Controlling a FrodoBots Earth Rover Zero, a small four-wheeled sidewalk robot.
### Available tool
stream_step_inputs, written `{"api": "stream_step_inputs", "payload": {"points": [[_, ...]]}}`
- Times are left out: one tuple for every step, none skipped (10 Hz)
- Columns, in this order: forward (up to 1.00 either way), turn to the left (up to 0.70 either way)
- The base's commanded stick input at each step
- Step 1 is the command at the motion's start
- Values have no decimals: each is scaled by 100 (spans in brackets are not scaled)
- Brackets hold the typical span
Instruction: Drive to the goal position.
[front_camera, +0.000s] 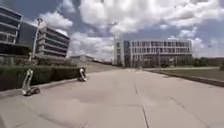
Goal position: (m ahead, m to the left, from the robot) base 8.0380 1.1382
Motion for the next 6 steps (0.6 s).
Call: {"api": "stream_step_inputs", "payload": {"points": [[70,0],[70,0],[70,0],[70,-18],[70,-35],[70,-35]]}}
